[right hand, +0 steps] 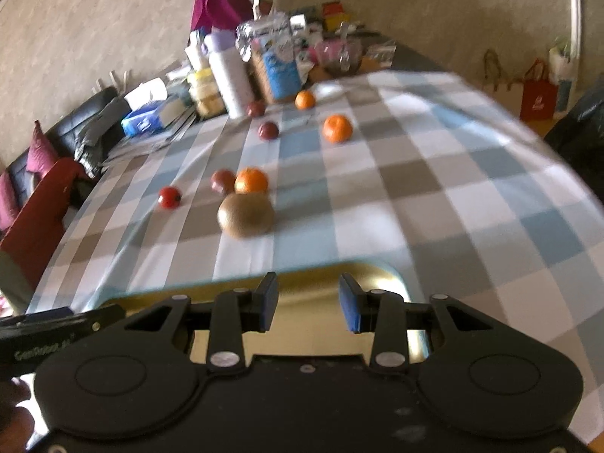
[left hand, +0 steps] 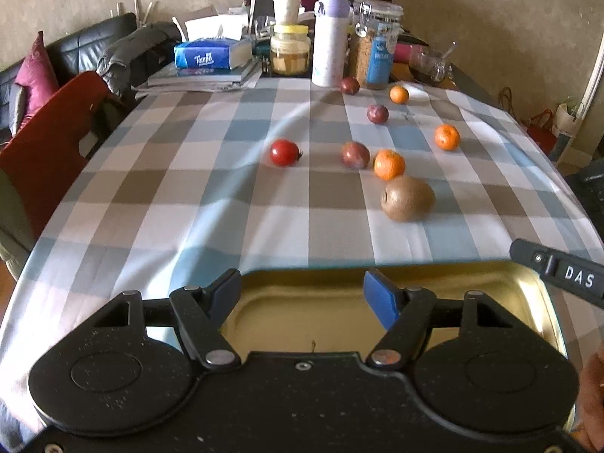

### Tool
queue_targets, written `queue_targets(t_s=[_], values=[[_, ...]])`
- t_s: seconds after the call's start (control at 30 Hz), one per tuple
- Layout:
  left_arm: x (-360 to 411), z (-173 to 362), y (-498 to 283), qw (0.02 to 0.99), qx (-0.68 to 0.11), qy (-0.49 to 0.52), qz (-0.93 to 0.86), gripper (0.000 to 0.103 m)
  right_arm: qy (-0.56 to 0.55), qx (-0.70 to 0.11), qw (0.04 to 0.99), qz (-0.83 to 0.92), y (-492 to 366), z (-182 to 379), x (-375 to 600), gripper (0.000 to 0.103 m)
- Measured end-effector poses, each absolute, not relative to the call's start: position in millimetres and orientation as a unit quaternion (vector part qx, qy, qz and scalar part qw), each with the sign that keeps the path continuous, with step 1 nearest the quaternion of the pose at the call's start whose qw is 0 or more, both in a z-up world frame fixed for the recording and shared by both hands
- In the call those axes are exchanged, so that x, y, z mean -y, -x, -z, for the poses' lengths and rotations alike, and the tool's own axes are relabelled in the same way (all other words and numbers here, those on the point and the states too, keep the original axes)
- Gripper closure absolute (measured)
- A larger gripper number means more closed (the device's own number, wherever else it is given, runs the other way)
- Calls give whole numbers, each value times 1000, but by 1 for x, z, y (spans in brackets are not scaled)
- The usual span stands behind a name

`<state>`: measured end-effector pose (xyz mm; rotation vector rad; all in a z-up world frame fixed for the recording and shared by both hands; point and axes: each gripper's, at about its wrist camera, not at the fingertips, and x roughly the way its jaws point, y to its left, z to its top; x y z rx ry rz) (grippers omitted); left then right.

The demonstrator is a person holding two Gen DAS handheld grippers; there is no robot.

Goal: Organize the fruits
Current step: 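Move the left tool to a red tomato while the right tool approaches a mandarin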

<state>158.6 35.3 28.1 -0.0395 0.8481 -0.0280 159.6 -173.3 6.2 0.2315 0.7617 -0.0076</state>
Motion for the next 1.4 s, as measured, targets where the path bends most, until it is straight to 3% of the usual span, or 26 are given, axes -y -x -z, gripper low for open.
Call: queue_targets(t_s=[0.43, 0.7, 1.4], values=[[-36, -49, -218, 924, -381, 33, 15, 28, -89, -312, 946, 5, -222, -30, 174, 64], [-36, -40, -263, 922, -385, 46, -1, 28, -134, -363, 922, 24, -279, -16, 186, 72], [-36, -7, -347, 911, -407, 38, -48, 29, -123, -373, 914, 102, -375, 22, 194, 73]])
